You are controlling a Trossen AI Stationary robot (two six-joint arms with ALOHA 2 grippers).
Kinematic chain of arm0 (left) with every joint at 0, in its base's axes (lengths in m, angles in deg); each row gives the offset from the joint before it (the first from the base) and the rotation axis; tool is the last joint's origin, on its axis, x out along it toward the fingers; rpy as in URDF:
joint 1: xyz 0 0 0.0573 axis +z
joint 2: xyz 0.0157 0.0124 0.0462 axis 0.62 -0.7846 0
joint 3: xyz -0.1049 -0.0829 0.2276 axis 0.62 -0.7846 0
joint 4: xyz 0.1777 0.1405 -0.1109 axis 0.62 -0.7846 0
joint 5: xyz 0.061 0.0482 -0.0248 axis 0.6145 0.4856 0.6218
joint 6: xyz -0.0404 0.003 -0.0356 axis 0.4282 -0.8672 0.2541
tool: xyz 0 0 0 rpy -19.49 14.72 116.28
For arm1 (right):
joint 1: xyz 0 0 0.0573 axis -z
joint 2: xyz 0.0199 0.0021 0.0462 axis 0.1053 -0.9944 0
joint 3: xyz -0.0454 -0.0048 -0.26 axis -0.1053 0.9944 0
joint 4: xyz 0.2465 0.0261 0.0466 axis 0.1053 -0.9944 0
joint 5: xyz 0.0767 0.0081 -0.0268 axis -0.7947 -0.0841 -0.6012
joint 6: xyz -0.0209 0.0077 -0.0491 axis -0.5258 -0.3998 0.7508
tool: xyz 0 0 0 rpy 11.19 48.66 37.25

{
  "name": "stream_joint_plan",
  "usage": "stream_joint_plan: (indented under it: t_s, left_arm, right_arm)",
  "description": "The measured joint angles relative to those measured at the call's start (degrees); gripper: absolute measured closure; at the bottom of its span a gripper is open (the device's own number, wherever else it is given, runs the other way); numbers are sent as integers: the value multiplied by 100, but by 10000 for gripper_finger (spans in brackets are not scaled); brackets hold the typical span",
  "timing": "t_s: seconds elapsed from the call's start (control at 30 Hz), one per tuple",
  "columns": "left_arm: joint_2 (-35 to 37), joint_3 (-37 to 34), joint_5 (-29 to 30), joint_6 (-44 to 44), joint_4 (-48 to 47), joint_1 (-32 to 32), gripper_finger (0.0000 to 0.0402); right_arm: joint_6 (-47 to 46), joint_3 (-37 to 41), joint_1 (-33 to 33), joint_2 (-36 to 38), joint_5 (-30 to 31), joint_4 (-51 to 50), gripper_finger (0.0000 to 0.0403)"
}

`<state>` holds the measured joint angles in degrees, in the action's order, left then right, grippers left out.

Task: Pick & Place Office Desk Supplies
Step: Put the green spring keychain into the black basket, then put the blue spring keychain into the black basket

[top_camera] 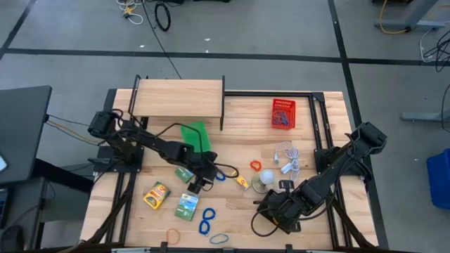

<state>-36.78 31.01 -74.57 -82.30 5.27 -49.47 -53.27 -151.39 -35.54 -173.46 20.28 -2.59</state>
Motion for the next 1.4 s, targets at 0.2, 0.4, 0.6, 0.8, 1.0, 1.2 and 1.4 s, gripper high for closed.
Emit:
stream_joint_plan:
  t_s: [0.2, 0.4, 0.6, 0.8, 1.0, 1.2, 1.4]
  left_arm:
    - [-619, 158, 286, -164, -26, -13, 185]
    - [-1015, 612, 758, -632, -343, -98, 185]
    - [-1149, 941, 839, -989, -772, -92, 185]
    - [-1153, 941, 1024, -1325, -744, -98, 202]
    - [-1296, 943, 1040, -1388, -665, -90, 256]
    - [-1403, 945, 1215, -1423, -517, -63, 318]
    - [-1427, 950, 1752, -1283, -422, -87, 387]
  right_arm:
    - [-181, 0, 0, 0, -202, -13, 202]
    - [-280, 0, 0, 0, -205, -25, 206]
    - [-272, 0, 0, 0, -203, 2, 219]
    - [-268, 0, 0, 0, -201, 44, 225]
    - [-268, 0, 0, 0, -196, 47, 225]
    - [-272, 0, 1, 0, -194, 90, 225]
    - [-274, 0, 2, 0, -190, 123, 225]
